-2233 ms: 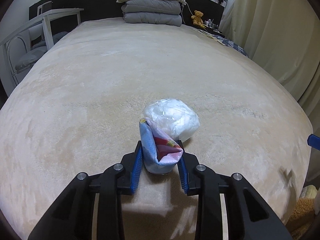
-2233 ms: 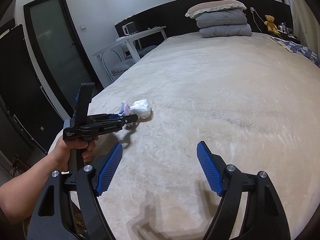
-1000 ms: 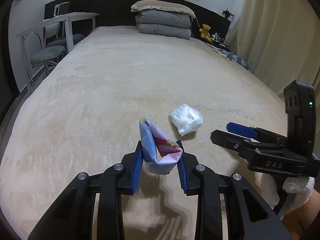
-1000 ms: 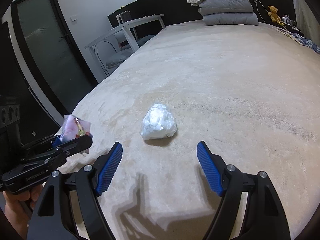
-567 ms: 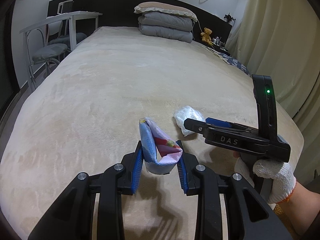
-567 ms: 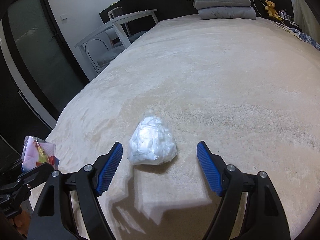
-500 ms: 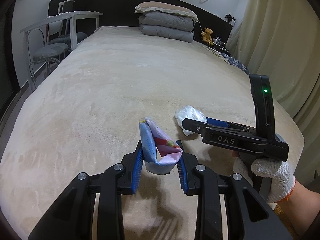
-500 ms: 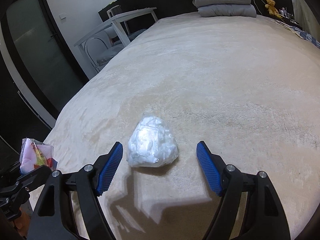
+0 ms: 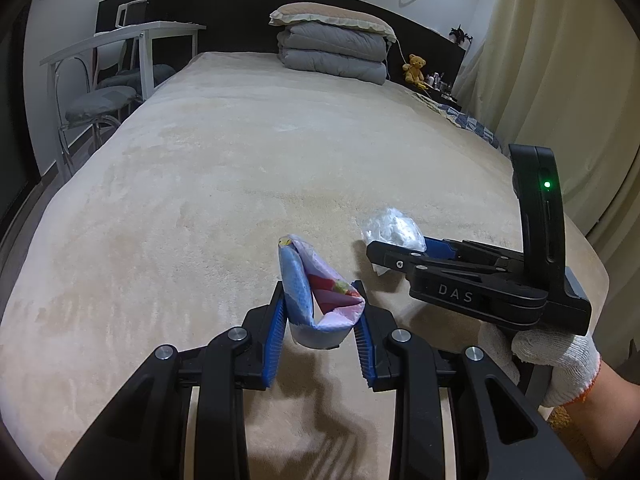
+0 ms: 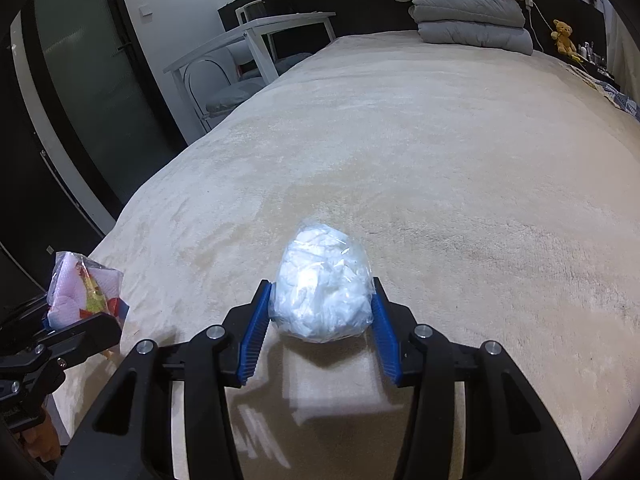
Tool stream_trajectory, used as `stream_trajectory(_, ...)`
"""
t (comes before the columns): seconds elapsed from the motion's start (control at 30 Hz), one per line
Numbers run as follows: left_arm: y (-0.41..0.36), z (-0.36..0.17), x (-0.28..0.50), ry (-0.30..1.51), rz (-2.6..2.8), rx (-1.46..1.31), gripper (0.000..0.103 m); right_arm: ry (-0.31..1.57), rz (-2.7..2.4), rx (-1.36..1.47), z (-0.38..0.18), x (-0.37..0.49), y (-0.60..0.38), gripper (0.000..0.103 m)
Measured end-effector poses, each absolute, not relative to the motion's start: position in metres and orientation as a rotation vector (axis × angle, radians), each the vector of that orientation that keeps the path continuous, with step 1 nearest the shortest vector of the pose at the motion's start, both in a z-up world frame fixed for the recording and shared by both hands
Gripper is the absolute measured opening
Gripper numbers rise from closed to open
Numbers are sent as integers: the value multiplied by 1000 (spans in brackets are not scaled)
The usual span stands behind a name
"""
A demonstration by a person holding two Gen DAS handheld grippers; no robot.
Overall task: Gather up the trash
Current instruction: 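Carry the blue cup and white bag down over the black bin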
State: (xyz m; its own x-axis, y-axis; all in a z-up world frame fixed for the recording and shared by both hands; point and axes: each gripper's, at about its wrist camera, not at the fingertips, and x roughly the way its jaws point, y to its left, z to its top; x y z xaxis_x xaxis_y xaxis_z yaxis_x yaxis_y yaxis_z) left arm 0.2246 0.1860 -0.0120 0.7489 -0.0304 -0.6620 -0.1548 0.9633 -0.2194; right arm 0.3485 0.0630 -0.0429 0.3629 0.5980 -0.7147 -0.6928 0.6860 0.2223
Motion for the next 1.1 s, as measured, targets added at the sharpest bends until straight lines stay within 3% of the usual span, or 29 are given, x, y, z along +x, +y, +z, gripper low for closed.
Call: stream_trajectory(1.1,103,-4,137,652,-5,-268,30,781,831,-87,11,216,-98,49)
